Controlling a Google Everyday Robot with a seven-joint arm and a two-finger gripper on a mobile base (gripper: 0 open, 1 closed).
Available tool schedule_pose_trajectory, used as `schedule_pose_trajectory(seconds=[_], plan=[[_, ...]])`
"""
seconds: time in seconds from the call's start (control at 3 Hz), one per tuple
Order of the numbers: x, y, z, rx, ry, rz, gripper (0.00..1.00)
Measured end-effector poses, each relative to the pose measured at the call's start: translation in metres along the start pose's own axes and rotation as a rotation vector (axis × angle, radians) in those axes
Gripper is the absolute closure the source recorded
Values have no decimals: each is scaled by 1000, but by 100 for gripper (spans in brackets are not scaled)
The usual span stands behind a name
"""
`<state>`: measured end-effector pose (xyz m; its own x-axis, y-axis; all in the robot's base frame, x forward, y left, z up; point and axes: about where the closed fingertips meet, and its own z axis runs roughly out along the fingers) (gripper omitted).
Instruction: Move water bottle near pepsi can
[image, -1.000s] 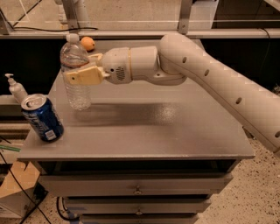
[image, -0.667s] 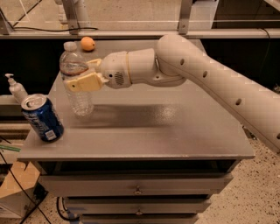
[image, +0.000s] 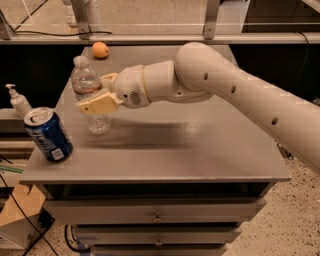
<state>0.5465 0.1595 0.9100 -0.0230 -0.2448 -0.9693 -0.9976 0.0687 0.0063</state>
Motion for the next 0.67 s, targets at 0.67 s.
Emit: schedule_pose_trajectory(seconds=[0.67], plan=[[3,1,-3,22,15,-24,0]])
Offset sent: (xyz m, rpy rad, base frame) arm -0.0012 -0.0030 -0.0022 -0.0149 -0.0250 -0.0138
